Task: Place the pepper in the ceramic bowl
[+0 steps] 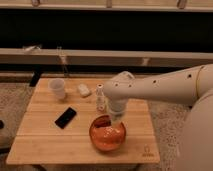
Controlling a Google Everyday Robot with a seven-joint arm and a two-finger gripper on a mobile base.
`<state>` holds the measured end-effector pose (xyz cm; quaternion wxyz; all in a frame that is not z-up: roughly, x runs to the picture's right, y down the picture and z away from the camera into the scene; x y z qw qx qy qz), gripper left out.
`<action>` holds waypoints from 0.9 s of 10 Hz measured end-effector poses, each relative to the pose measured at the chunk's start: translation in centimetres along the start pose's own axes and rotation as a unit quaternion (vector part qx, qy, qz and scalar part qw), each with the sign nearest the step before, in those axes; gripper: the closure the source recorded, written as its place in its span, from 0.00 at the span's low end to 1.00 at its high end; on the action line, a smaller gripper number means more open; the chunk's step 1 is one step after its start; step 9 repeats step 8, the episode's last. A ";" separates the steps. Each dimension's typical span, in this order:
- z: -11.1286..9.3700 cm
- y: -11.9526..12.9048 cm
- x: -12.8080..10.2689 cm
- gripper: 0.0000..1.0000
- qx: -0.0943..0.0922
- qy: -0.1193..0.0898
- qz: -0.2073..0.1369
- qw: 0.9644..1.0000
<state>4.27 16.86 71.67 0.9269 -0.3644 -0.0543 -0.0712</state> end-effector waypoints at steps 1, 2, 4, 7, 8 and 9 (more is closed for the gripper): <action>0.1 -0.1 0.1 0.30 -0.001 0.000 0.001 1.000; 0.3 -0.1 0.2 0.30 -0.002 -0.001 0.005 1.000; 0.4 -0.2 0.2 0.30 -0.001 -0.003 0.007 1.000; 0.4 -0.2 0.3 0.30 -0.001 -0.002 0.008 1.000; 0.4 -0.2 0.3 0.30 -0.001 -0.002 0.008 1.000; 0.4 -0.2 0.3 0.30 -0.001 -0.002 0.008 1.000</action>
